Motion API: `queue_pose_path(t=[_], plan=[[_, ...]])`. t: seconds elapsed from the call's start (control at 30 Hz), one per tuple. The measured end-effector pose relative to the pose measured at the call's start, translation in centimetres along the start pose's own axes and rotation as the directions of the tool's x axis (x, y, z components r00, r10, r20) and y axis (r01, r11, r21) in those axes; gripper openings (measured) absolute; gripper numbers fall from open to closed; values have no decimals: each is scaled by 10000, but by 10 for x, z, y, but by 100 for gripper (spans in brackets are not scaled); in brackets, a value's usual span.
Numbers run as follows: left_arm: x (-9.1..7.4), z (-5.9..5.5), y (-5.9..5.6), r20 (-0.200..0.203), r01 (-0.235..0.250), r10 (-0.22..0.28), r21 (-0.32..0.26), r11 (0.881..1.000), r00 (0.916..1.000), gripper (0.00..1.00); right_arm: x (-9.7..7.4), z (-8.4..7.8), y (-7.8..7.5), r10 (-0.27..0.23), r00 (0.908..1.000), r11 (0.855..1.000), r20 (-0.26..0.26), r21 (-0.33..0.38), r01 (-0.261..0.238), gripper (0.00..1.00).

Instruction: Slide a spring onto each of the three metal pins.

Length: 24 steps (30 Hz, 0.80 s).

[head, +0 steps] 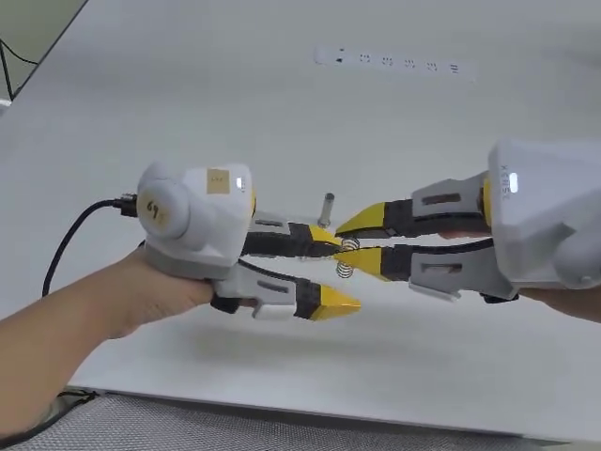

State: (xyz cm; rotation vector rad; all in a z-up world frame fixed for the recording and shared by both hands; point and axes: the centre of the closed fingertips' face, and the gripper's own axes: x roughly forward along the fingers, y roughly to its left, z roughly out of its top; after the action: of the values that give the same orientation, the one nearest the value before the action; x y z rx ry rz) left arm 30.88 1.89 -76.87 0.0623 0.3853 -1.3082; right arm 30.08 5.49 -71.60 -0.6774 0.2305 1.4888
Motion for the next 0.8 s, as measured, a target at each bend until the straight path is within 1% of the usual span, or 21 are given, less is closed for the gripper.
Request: queue_pose_path(t=[0.07,0.27,0.37,0.5,0.63,0.7,0.8], plan=[[-1,-1,1,-36,-39,39,-20,10000,10000,37,0,0,-1,-39,10000,10000,8,-12,39,11],[-6,-1,6,11,-379,379,7,9993,9993,47,0,2,-3,-86,10000,10000,23,-28,87,11],[-9,-3,6,-58,-502,502,-35,9987,9987,49,0,1,-5,-131,9999,9999,18,-27,131,11],[-16,-8,7,-124,-681,679,-143,9976,9976,52,-1,0,-7,-232,9997,9997,-5,7,232,11],[-26,-12,12,-120,-1022,1019,-294,9943,9947,57,-2,-2,-10,-369,9993,9993,-13,53,369,11],[-31,-13,15,-76,-1187,1184,-479,9918,9929,61,-3,-2,-11,-403,9992,9992,-16,67,403,11],[-38,-13,19,-6,-1426,1428,-496,9885,9898,66,-3,-2,-12,-469,9989,9989,-31,69,469,11]])
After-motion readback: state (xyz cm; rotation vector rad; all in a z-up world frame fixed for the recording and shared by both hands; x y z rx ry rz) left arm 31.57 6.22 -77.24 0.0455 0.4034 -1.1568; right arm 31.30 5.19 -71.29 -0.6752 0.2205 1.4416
